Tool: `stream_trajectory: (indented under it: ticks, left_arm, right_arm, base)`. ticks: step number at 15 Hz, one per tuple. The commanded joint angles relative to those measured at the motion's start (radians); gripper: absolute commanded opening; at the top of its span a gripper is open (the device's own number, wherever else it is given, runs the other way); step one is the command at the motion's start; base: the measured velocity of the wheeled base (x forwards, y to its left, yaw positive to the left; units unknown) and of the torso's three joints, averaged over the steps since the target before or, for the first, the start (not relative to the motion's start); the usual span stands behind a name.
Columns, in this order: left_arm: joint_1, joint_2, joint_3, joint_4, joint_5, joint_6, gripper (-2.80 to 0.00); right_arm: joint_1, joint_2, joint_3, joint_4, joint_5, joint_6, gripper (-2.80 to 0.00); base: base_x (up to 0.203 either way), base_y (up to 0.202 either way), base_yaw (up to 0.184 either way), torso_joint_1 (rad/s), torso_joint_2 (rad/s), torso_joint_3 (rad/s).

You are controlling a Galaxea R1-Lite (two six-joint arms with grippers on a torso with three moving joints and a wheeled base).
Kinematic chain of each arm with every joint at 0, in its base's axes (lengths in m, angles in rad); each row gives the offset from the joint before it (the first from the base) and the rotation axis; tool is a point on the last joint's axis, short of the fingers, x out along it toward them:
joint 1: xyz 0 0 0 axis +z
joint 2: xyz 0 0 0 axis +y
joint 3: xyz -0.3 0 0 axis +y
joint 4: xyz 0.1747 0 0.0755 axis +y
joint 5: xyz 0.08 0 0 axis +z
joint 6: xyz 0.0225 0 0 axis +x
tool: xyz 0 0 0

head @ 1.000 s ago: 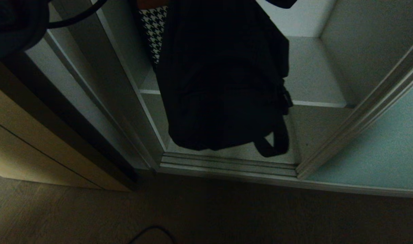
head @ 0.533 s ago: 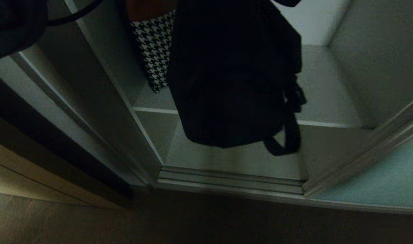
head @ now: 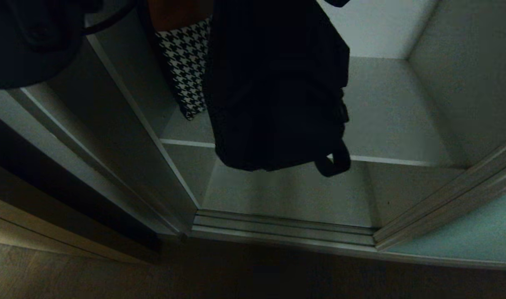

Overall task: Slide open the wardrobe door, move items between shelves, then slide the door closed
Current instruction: Place the bag on the higher shelf

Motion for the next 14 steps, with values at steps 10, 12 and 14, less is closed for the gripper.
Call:
stream_trajectory:
  ticks: [10,12,14]
  left_arm:
    - [0.179,0.112,-0.018,-0.187,-0.198,-0.027,-2.80]
    - [0.233,0.124,-0.019,-0.195,-0.262,-0.046,-2.80]
    - [0.264,0.122,-0.019,-0.196,-0.282,-0.082,-2.80]
  right_arm:
    - [0.000,0.000,0.000,0.000,0.000,0.000,-2.80]
    - [-0.001,0.000,0.000,0.000,0.000,0.000,-2.80]
    - [0.000,0.000,0.000,0.000,0.000,0.000,-2.80]
  base:
    - [0.000,0.000,0.000,0.000,0.00,0.000]
    - [0.000,0.000,0.000,0.000,0.00,0.000]
    - [0.000,0.000,0.000,0.000,0.00,0.000]
